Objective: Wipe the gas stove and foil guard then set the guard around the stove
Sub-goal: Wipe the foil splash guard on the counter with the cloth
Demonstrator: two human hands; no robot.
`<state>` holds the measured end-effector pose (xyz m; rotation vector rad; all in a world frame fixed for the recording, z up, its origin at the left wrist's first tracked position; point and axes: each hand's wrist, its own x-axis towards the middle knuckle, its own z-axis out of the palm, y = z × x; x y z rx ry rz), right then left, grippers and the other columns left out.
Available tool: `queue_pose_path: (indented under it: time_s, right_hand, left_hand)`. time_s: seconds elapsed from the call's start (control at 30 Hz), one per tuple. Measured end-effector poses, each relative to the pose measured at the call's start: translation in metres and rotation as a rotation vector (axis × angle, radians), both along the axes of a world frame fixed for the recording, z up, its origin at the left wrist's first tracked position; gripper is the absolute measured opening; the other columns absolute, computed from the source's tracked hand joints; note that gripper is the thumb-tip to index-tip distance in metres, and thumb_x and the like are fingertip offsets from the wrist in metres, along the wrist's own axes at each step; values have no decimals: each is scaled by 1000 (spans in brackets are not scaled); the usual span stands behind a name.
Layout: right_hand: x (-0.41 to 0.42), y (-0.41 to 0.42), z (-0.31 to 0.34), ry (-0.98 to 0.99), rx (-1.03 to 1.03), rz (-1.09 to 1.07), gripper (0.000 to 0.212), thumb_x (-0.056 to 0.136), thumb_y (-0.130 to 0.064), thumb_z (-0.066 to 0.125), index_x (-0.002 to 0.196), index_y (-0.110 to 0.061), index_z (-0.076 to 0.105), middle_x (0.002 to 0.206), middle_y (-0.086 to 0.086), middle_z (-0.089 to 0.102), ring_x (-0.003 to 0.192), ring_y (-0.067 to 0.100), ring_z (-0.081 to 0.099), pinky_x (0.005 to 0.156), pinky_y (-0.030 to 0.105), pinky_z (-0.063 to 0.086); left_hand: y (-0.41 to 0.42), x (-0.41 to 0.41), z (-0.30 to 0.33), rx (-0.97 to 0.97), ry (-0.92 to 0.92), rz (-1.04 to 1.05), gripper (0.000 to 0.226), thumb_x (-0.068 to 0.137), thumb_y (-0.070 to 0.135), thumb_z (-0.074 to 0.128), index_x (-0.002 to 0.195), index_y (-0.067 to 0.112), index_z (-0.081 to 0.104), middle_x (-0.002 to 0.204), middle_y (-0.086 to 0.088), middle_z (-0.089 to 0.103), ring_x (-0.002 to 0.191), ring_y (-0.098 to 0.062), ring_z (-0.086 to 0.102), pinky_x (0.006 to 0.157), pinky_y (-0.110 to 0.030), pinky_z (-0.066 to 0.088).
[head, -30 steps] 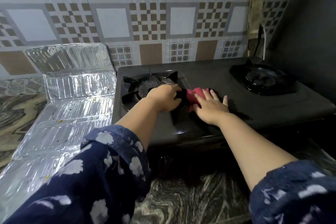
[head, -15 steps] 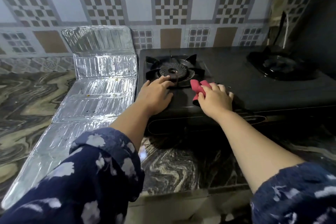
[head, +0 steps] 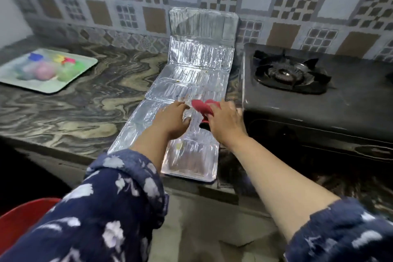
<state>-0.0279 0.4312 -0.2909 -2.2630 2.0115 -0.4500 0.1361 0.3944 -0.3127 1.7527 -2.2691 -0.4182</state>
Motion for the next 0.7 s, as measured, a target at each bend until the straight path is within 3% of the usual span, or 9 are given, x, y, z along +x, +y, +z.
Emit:
queue_pose_path:
  time_s: [0.1, 0.2, 0.4, 0.53, 0.7]
  right_hand:
    - [28, 1, -32, 31, 111, 78, 40, 97, -31, 39, 136, -21, 44, 136, 8, 48, 127, 32, 35, 105, 48, 26]
    - [53, 3, -61, 92, 193, 170, 42, 97, -31, 40, 138, -22, 41, 139, 10, 45, 128, 34, 35, 107, 50, 28]
    - [86, 4, -102, 157, 235, 369, 50, 96, -36, 39, 145, -34, 29, 154, 6, 28, 135, 33, 27, 108, 49, 22]
    - [88, 2, -119, 152, 180, 453, 53, 91, -48, 29, 143, -47, 24, 159, 1, 22, 141, 36, 24, 111, 52, 18]
    - [103, -12, -126, 209, 180, 588, 53, 89, -57, 12, 142, -55, 14, 160, -5, 16, 147, 35, 8, 114, 56, 2]
  left_hand:
    - [19, 41, -26, 63, -54, 113, 52, 93, 35, 52, 141, 18, 41, 155, -3, 31, 142, -23, 31, 116, -48, 24]
    - [37, 70, -50, 141, -84, 227, 59, 94, 36, 49, 147, 17, 32, 161, -2, 14, 149, -18, 11, 119, -52, 11]
    - [64, 101, -84, 231, -209, 346, 83, 94, 56, 36, 154, 11, -1, 161, -5, -17, 148, -20, -18, 115, -56, -6]
    - [71, 114, -103, 240, -251, 376, 100, 86, 74, 24, 151, 7, -11, 159, -8, -21, 147, -20, -21, 118, -54, -9]
    - [71, 119, -110, 212, -282, 340, 95, 89, 69, 26, 151, 6, -10, 160, -9, -19, 147, -19, -19, 117, -48, -10]
